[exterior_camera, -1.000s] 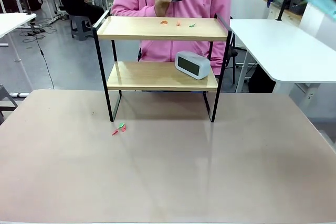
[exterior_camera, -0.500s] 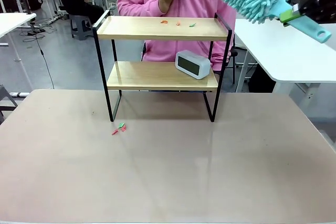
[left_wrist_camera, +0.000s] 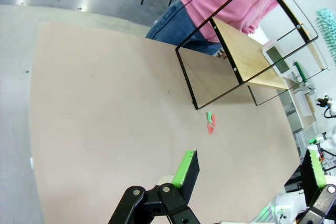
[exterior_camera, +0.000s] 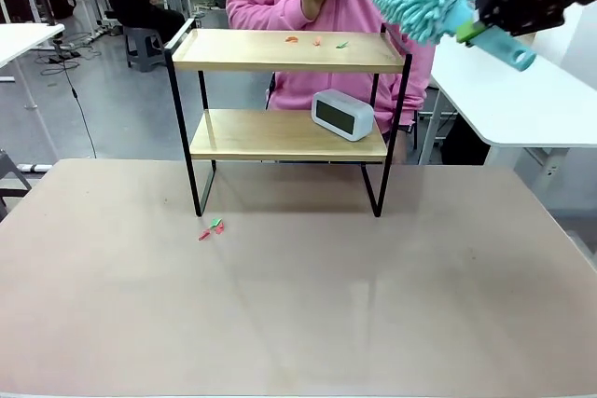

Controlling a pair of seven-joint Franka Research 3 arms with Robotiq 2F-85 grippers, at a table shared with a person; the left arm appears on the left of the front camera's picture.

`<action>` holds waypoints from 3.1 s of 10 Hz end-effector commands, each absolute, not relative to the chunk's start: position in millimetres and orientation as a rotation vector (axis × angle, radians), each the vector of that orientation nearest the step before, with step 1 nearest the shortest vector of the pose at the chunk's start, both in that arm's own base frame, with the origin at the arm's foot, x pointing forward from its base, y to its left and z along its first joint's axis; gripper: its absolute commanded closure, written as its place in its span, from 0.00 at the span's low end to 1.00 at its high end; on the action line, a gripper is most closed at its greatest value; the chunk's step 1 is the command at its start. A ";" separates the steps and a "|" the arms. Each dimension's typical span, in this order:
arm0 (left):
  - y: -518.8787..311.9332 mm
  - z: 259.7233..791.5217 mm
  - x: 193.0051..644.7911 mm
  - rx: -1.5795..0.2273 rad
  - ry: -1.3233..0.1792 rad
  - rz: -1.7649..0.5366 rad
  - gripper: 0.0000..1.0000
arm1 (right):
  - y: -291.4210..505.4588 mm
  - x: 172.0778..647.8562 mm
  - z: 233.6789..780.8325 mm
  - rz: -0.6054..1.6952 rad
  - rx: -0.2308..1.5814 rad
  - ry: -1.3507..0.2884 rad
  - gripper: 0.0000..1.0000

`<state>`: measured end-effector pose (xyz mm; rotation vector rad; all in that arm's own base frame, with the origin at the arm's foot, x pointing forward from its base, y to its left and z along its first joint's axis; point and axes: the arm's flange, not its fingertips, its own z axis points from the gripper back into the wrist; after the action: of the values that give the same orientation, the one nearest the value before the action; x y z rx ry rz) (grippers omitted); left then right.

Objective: Clean the shelf.
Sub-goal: Clean the remaining tier of the Shelf with the Duster once objects are removed.

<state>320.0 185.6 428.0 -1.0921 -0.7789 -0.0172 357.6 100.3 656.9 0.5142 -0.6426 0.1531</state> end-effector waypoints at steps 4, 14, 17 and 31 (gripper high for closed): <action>184.0 428.5 320.5 -1.099 -0.807 -0.028 0.00 | 148.4 392.3 649.0 0.142 0.432 -0.585 0.88; 184.0 428.5 320.5 -1.099 -0.807 -0.028 0.00 | 173.3 388.3 632.4 0.809 0.697 0.045 0.88; 184.0 428.5 320.5 -1.099 -0.807 -0.028 0.00 | 148.9 385.1 632.1 0.867 0.825 0.124 0.88; 184.0 428.5 320.5 -1.099 -0.807 -0.028 0.00 | -128.3 251.3 493.3 -0.019 1.427 -0.122 0.88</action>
<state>319.7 185.7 428.3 -1.0919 -0.7799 -0.0175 247.2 -144.0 491.5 1.4261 -0.2260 0.1301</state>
